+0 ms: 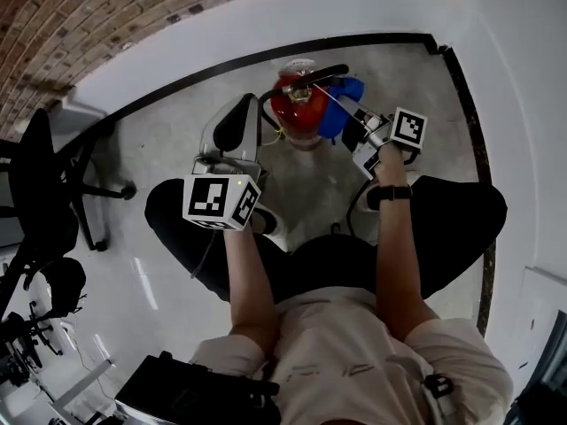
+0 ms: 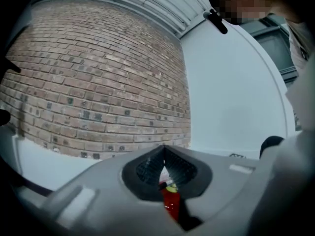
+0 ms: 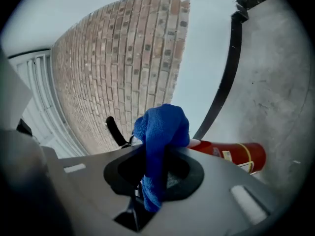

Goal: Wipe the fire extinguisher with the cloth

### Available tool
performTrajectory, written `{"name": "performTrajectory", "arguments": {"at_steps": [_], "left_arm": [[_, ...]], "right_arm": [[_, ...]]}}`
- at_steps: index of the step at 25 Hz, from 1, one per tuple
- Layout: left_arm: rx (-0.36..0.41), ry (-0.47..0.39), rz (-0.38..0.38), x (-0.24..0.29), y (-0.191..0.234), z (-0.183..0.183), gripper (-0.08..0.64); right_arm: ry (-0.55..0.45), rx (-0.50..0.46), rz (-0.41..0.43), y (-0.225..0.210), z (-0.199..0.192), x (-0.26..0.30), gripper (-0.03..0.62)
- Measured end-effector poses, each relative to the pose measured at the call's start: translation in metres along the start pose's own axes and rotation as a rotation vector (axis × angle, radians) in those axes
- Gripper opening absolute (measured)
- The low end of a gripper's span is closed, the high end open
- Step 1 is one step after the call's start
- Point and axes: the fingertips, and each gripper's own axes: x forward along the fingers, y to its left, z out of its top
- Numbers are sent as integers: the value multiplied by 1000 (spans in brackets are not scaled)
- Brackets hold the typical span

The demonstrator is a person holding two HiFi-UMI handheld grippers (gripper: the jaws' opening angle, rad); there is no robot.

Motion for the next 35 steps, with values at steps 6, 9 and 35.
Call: {"name": "performTrajectory", "arguments": {"at_steps": [6,9,35], "left_arm": [[-10,18,8,3,3,-11,3],[-26,26,14,11,6,-14,3],[-27,89,96,72,96,-28,3]], "right_arm": [[151,-158,-212,-92,-20,11,67],[232,-186,-355,-162,-32,15,67],[637,-190,179,-60,69,95,71]]}}
